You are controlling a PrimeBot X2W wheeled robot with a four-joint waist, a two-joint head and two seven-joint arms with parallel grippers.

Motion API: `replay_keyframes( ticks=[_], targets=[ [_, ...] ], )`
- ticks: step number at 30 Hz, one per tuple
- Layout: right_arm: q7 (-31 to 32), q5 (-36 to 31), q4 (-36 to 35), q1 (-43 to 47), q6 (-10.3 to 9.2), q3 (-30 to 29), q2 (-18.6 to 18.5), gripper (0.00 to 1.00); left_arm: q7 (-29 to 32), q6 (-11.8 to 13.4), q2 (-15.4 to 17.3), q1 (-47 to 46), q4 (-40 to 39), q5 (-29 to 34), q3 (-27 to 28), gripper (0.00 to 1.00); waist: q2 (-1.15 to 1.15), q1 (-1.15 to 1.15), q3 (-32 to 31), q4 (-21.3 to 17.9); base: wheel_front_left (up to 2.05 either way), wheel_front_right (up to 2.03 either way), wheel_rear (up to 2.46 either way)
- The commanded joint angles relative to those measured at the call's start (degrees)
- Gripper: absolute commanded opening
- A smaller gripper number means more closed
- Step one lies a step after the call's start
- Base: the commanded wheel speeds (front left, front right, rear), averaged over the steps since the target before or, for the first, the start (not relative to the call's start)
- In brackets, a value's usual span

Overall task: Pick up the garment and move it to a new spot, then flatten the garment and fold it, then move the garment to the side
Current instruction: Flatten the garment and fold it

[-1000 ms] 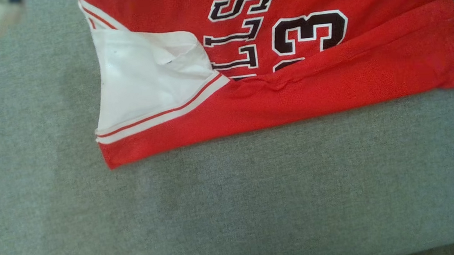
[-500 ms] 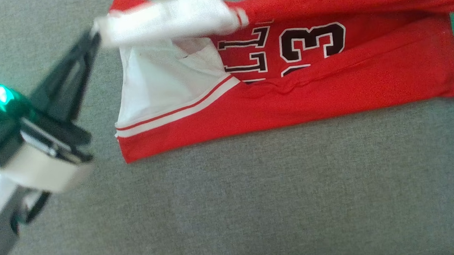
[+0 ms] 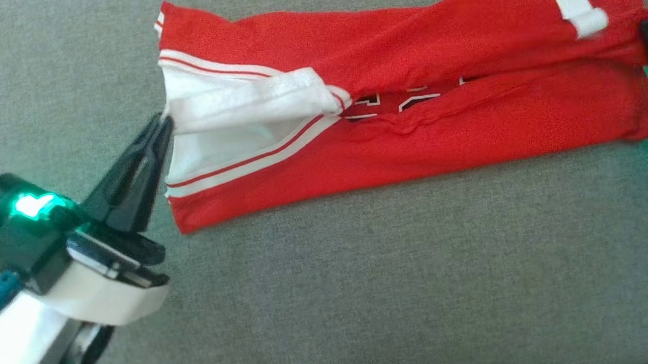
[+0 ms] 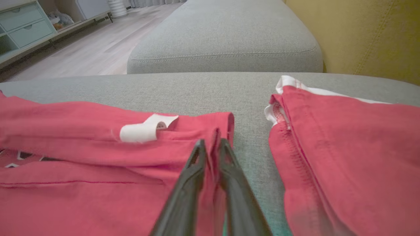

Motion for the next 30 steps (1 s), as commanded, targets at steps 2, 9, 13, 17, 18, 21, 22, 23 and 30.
replay_keyframes(
  ticks=[2, 9, 13, 17, 18, 21, 22, 23, 30],
  targets=[
    [-0.61, -0.93, -0.76, 2.53, -0.04, -1.73, -0.48, 1.00, -0.45, 0.01, 0.18, 0.30, -0.51, 1.18, 4.08, 1.00, 0.00, 0.00, -0.42, -0.26, 0.00, 0.00, 0.00],
    [-0.62, -5.63, -1.54, 7.21, -0.04, -11.82, 6.31, 1.00, -0.45, 5.06, -8.97, 6.35, 1.91, 6.69, 10.75, 1.00, 0.00, 0.00, -3.07, -1.36, 0.00, 0.00, 0.00],
    [-0.62, -10.59, -3.07, 11.53, -0.04, -17.80, 11.81, 1.00, -0.45, 7.93, -15.30, 10.92, 2.21, 11.84, 15.88, 1.00, 0.00, 0.00, -5.69, -1.92, 0.00, 0.00, 0.00],
    [-0.62, -14.53, -3.46, 14.72, -0.04, -21.26, 16.44, 1.00, -0.45, 8.47, -21.03, 15.42, 1.97, 16.69, 20.05, 1.00, 0.00, 0.00, -8.34, -1.81, 0.00, 0.00, 0.00],
    [-0.62, -15.14, -3.30, 15.23, -0.04, -22.31, 17.42, 1.00, -0.45, 8.37, -22.43, 16.38, 2.18, 17.54, 21.06, 1.00, 0.00, 0.00, -8.91, -1.59, 0.00, 0.00, 0.00],
    [-0.62, -16.71, -2.33, 16.12, -0.04, -25.16, 19.33, 1.00, -0.45, 7.80, -26.26, 18.26, 2.29, 20.73, 23.72, 1.00, 0.00, 0.00, -10.24, -0.43, 0.00, 0.00, 0.00],
    [-0.62, -17.19, -1.83, 16.17, -0.04, -25.90, 19.80, 1.00, -0.45, 7.60, -27.58, 18.72, 2.10, 21.73, 24.57, 1.00, 0.00, 0.00, -10.59, 0.07, 0.00, 0.00, 0.00],
    [-0.62, -17.59, -1.23, 16.11, -0.04, -26.56, 20.27, 1.00, -0.45, 7.54, -28.79, 19.22, 1.91, 22.88, 25.41, 1.00, 0.00, 0.00, -10.90, 0.58, 0.00, 0.00, 0.00],
    [0.85, -19.71, 4.21, 13.71, -0.04, -31.97, 21.96, 1.00, -0.46, 5.42, -36.19, 23.15, 1.32, 28.00, 28.34, 1.00, 0.00, 0.00, -12.35, 4.98, 0.00, 0.00, 0.00]
  ],
)
